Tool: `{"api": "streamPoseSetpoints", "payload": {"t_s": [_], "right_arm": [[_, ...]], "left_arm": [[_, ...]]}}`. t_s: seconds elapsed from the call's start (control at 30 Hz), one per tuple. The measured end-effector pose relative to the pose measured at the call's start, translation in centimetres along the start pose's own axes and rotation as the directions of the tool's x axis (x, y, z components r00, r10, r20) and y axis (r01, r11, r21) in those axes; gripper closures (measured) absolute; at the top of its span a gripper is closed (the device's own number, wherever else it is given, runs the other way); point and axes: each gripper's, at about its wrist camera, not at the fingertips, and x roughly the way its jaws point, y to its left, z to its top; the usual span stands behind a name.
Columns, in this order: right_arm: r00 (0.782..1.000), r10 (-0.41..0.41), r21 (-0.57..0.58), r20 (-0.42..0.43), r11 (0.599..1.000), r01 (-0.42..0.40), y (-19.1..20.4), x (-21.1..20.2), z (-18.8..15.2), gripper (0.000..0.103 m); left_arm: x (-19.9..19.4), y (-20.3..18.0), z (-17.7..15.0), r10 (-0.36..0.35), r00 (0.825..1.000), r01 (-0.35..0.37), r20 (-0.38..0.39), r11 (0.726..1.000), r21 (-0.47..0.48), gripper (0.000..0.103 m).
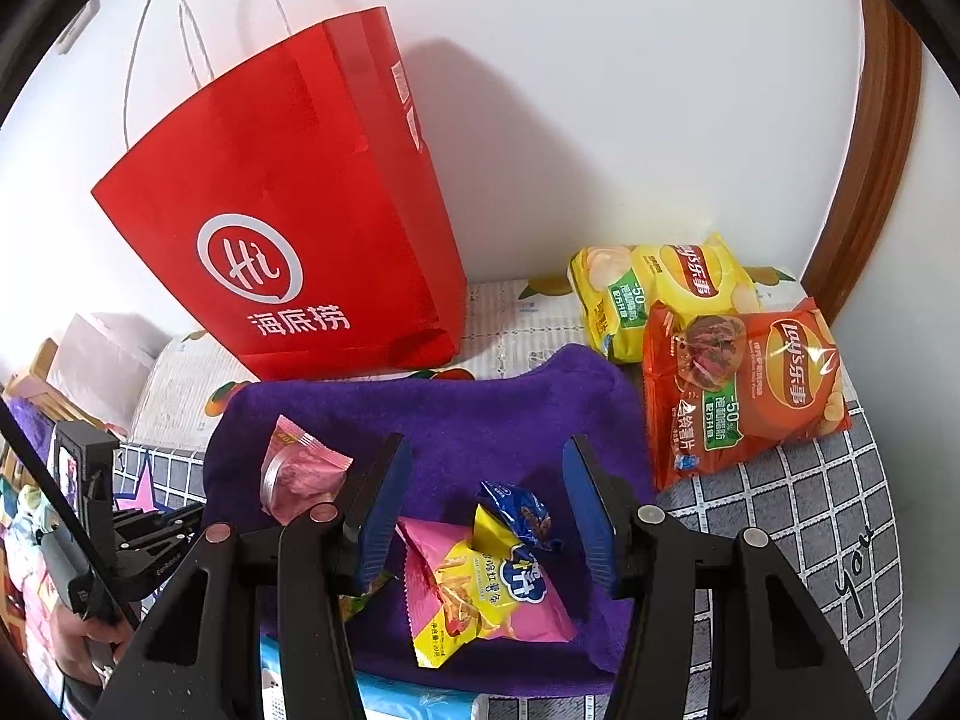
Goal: Organize snacks
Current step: 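Move both open tools away from the towel toward the loose snacks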
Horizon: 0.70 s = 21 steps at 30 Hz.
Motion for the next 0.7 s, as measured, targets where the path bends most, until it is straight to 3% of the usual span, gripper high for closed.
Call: {"api": "streamPoseSetpoints", "payload": {"t_s": [0.07, 0.6, 0.7], "right_arm": [[1.000, 0.000, -0.001, 0.006, 1.000, 0.000, 0.3, -0.3, 0.0, 0.051], [0.992, 0.092, -0.159, 0.082, 0.984, -0.078, 7.6, -6.0, -2.4, 0.049], [0.993, 0.106, -0.155, 0.058, 0.983, -0.096, 8.1, -6.6, -4.4, 0.046]], "left_arm": [[-0.4, 0.2, -0.3, 0.007, 1.000, -0.007, 0.008, 1.000, -0.009, 0.082], [-8.6, 1.6, -7.8, -0.115, 0.988, 0.119, 0.100, 0.992, -0.038, 0.076], [-10.0, 1.8, -9.2, -0.119, 0.985, 0.124, 0.126, 0.992, -0.036, 0.063]]}}
